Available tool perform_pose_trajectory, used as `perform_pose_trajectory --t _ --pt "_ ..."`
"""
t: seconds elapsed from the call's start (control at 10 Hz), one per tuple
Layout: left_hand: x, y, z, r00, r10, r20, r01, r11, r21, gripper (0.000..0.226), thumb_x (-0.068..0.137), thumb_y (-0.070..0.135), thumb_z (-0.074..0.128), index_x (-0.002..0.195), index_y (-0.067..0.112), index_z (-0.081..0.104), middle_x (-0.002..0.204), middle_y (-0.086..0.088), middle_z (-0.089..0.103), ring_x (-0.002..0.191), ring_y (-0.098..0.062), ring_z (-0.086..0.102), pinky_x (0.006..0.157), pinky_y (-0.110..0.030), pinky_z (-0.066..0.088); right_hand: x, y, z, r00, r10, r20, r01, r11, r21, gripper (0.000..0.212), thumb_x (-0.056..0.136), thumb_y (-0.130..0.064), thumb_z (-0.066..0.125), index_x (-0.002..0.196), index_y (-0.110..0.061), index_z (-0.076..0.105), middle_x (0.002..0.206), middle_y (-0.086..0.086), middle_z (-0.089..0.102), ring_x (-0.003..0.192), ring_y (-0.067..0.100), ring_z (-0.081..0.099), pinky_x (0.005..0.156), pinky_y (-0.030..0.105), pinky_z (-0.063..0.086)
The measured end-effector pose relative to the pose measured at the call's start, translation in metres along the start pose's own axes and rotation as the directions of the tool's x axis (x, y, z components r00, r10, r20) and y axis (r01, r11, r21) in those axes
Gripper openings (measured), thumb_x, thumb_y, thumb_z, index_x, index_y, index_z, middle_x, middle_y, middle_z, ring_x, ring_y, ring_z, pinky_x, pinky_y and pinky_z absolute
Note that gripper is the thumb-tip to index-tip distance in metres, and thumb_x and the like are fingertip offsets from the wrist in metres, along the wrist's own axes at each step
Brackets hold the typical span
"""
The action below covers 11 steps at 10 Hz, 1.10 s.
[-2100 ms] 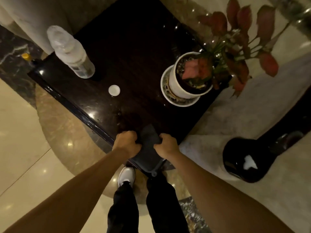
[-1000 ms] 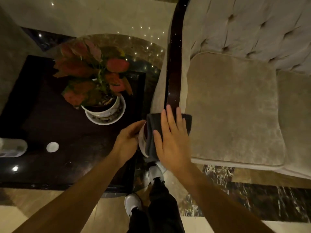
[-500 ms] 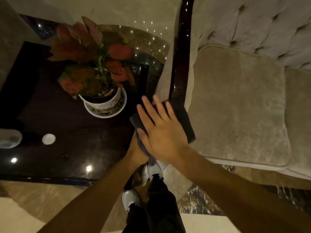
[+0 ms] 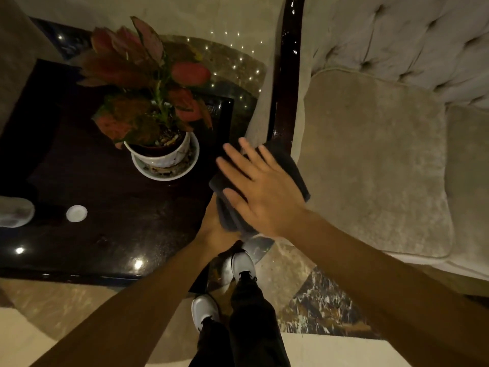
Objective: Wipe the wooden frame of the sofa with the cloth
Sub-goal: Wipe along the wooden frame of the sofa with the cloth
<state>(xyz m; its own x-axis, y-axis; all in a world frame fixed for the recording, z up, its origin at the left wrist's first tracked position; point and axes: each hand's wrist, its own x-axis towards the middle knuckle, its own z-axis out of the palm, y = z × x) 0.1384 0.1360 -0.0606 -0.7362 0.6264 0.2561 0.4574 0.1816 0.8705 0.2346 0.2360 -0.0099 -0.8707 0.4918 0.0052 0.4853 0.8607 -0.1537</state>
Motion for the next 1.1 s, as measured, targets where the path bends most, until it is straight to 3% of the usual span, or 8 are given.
perform_pose_trajectory --t 0.1,0.2,0.3,0.4,0.5,0.7,0.9,1.1 --pt "0.003 0.003 0.017 0.913 -0.137 0.384 0.136 0.990 0.028 0.044 0.097 0.024 0.050 0.138 0.015 0.040 0.138 -0.002 0.052 0.127 -0.018 0.047 0.104 -0.030 0.040 -0.050 -0.004 0.008 0.954 0.291 -0.071 -0.283 0.953 0.108 0.057 0.105 -0.041 0.018 0.155 -0.013 0.026 0.165 0.009 0.019 0.154 0.030 0.000 0.122 0.055 0.012" --pt "-0.016 0.011 0.026 0.958 -0.044 0.284 0.175 0.872 -0.457 0.038 0.097 0.018 0.043 0.134 0.010 0.047 0.133 -0.006 0.059 0.129 -0.016 0.047 0.115 -0.040 0.029 -0.063 -0.033 0.023 0.951 0.301 -0.070 -0.300 0.954 0.025 0.059 0.105 -0.043 0.021 0.155 -0.011 0.022 0.165 0.013 0.016 0.153 0.037 -0.001 0.121 0.058 0.014" --pt "-0.012 -0.004 0.032 0.807 -0.131 -0.576 0.239 0.964 0.114 0.015 0.090 0.006 0.057 0.092 -0.009 0.059 0.088 -0.024 0.068 0.086 -0.026 0.064 0.088 -0.020 0.047 -0.015 -0.023 0.015 1.000 0.004 0.006 -0.004 1.000 -0.023 0.054 0.103 -0.042 0.032 0.151 -0.017 0.037 0.162 0.009 0.028 0.152 0.033 0.010 0.122 0.053 0.011" --pt "-0.002 -0.004 -0.001 0.932 -0.290 0.217 0.334 0.920 -0.204 0.044 0.085 0.027 0.064 0.107 -0.010 0.056 0.095 -0.026 0.067 0.084 -0.016 0.060 0.089 -0.009 0.043 0.027 0.008 0.000 0.990 -0.126 0.067 0.130 0.989 -0.065 0.052 0.103 -0.040 0.027 0.146 -0.016 0.046 0.158 0.007 0.038 0.152 0.033 0.014 0.124 0.049 0.005" --pt "0.004 -0.008 0.002 0.618 -0.212 0.757 0.374 0.926 -0.045 0.080 0.060 0.011 0.087 0.131 0.016 0.051 0.119 0.001 0.062 0.104 -0.003 0.061 0.085 -0.015 0.049 0.017 0.023 -0.003 0.999 0.025 -0.046 -0.028 0.997 -0.072 0.052 0.106 -0.037 0.024 0.149 -0.012 0.041 0.159 0.007 0.035 0.153 0.030 0.011 0.124 0.049 0.005" --pt "0.017 0.018 -0.026 0.715 -0.025 0.698 0.291 0.919 -0.265 0.045 0.103 0.019 0.027 0.117 0.034 0.067 0.107 0.013 0.073 0.102 -0.006 0.066 0.078 -0.022 0.055 -0.051 -0.017 0.021 0.974 0.198 -0.115 -0.183 0.975 0.127 0.054 0.103 -0.047 0.025 0.153 -0.026 0.032 0.165 0.004 0.023 0.153 0.031 0.001 0.122 0.057 0.007" --pt "0.008 0.020 -0.022 0.737 -0.060 0.673 0.234 0.957 -0.172 0.048 0.091 0.023 0.056 0.138 0.017 0.045 0.136 -0.007 0.053 0.121 -0.014 0.054 0.102 -0.031 0.043 -0.018 0.060 -0.002 0.856 -0.508 0.096 0.513 0.858 -0.032 0.051 0.102 -0.039 0.036 0.150 -0.022 0.040 0.160 0.009 0.033 0.151 0.033 0.017 0.123 0.052 0.009" --pt "0.054 0.066 0.029 0.809 -0.153 0.568 0.131 0.988 0.078 0.109 0.056 0.054 0.082 0.146 0.025 0.026 0.141 0.016 0.040 0.125 0.008 0.032 0.098 -0.003 0.023 0.083 0.137 -0.043 0.752 -0.651 0.097 0.650 0.712 -0.266 0.041 0.098 -0.028 0.040 0.113 -0.004 0.070 0.130 0.019 0.065 0.134 0.038 0.050 0.120 0.053 0.025"
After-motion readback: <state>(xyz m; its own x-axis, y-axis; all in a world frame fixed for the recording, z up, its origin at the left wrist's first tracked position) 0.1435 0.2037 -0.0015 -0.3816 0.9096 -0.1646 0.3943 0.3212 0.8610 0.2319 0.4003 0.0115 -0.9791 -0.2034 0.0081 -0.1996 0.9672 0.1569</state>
